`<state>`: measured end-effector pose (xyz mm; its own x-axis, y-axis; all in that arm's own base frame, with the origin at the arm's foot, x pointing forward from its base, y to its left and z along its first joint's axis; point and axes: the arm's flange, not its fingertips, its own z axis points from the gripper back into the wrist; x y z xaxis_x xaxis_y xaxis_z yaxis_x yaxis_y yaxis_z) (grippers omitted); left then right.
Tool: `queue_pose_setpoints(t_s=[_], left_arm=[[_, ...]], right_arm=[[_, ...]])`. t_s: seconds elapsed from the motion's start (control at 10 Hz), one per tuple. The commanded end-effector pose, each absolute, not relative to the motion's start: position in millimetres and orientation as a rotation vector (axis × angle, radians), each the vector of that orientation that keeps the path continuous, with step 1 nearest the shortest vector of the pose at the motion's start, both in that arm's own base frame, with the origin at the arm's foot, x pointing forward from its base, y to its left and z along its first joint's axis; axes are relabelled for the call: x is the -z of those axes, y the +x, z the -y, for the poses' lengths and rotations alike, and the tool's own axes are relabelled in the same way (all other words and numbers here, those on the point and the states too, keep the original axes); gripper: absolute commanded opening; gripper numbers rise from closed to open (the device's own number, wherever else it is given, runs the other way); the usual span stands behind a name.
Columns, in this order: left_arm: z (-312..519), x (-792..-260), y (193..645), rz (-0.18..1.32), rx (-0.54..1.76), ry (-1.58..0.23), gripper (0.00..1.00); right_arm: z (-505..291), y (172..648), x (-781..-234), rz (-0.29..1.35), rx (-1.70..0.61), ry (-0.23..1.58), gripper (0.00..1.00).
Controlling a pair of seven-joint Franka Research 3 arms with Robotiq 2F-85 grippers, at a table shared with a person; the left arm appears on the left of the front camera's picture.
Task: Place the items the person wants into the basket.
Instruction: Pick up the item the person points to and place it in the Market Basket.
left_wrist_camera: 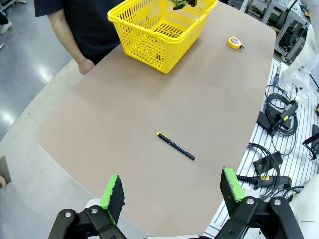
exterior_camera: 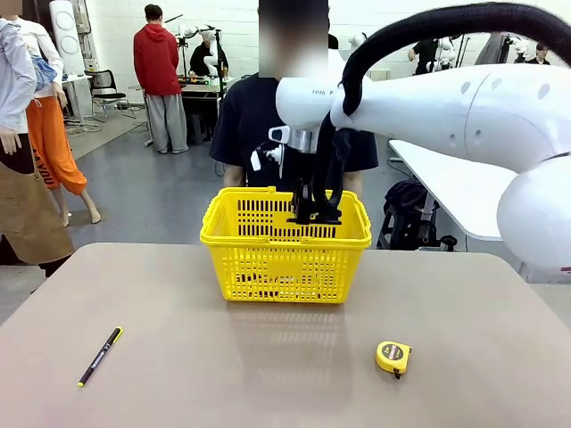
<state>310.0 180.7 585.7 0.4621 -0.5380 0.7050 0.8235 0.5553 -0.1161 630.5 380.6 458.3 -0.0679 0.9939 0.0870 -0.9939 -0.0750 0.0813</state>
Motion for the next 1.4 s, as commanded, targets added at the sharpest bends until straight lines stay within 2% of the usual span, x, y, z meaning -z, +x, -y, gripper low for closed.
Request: queue_pose_setpoints(t_s=[0.0,0.2,0.3,0.4,0.5,0.6,0.8,0.9,1.0,1.3], left_arm=[[-181.6,-583.7,309.2,0.689,0.896,-0.491,1.0],[-181.6,-583.7,309.2,0.689,0.896,-0.491,1.0],[-181.6,-583.7,309.2,0.689,0.896,-0.491,1.0],[-181.6,-583.7,309.2,0.689,0.896,-0.491,1.0],[-181.6,-583.7,309.2,0.689,0.896,-0.491,1.0],[-181.6,-583.7,309.2,0.689,0.896,-0.491,1.0],[-181.6,-583.7,309.2,0.689,0.896,-0.491,1.0],[-181.6,-583.7,309.2,0.689,0.896,-0.491,1.0],[-181.6,-583.7,309.2,0.689,0.896,-0.491,1.0],[-181.6,-583.7,309.2,0.689,0.896,-0.491,1.0]], right_arm=[[-382.9,645.3,-455.1,0.022,-1.671,0.19,0.0],[-385.6,646.6,-450.5,0.009,-1.676,0.198,0.0],[-385.5,646.9,-449.7,-0.003,-1.69,0.208,0.33],[-385.2,646.2,-450.0,-0.004,-1.701,0.2,0.6],[-384.9,645.5,-450.7,0.001,-1.704,0.2,0.93],[-384.7,645.3,-450.6,0.003,-1.701,0.199,1.0],[-384.7,644.9,-450.4,0.006,-1.699,0.195,1.0],[-383.5,645.5,-450.7,0.008,-1.692,0.199,0.93],[-382.9,645.1,-451.2,0.011,-1.688,0.2,1.0],[-383.2,642.7,-451.6,0.02,-1.696,0.197,1.0]])
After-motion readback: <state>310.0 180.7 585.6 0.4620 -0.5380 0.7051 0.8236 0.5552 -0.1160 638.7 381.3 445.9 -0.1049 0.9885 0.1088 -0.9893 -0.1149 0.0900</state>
